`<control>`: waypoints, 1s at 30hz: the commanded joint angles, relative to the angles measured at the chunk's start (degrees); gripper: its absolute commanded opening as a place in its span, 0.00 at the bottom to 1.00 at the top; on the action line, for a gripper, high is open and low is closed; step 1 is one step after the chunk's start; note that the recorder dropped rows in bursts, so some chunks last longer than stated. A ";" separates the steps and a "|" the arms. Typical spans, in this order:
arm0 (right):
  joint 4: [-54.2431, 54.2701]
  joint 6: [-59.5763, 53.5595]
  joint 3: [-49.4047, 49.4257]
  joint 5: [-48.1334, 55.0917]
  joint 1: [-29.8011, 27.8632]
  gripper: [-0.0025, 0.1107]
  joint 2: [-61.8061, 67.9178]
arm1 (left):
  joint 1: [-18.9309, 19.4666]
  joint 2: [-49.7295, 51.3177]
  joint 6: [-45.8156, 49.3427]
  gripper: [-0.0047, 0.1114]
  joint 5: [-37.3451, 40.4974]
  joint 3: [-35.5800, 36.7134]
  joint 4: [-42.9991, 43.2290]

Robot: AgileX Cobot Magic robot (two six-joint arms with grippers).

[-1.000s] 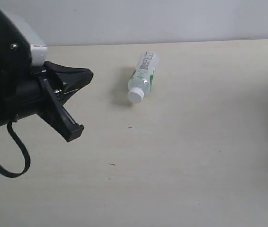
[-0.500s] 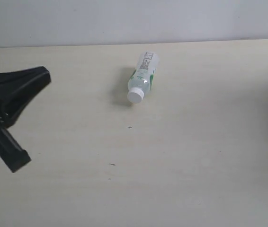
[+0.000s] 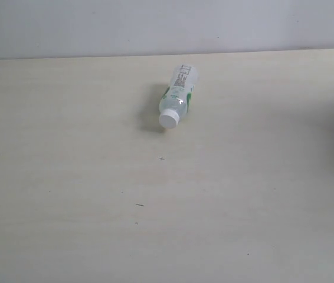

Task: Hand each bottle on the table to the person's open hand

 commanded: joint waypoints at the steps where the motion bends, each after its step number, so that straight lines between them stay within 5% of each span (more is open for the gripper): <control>1: -0.02 -0.04 0.21 -0.27 0.17 0.02 -0.28 | 0.01 -1.00 -0.82 0.04 -2.68 1.83 0.88; 18: -0.02 -0.04 0.21 -0.27 0.17 0.02 -0.28 | 0.01 -1.00 -2.55 0.04 -3.78 2.95 0.61; 22: -0.02 -0.04 0.21 -0.27 0.17 0.02 -0.28 | 0.01 -0.89 -2.03 0.04 -7.51 1.84 -6.96; 25: -0.02 -0.04 0.21 -0.52 0.17 0.02 -0.28 | 0.01 1.64 3.99 0.04 -1.03 -4.72 -16.77; 30: -0.02 -0.04 0.21 -0.52 0.17 0.02 -0.28 | 0.01 16.75 4.09 0.04 4.41 -16.41 -18.10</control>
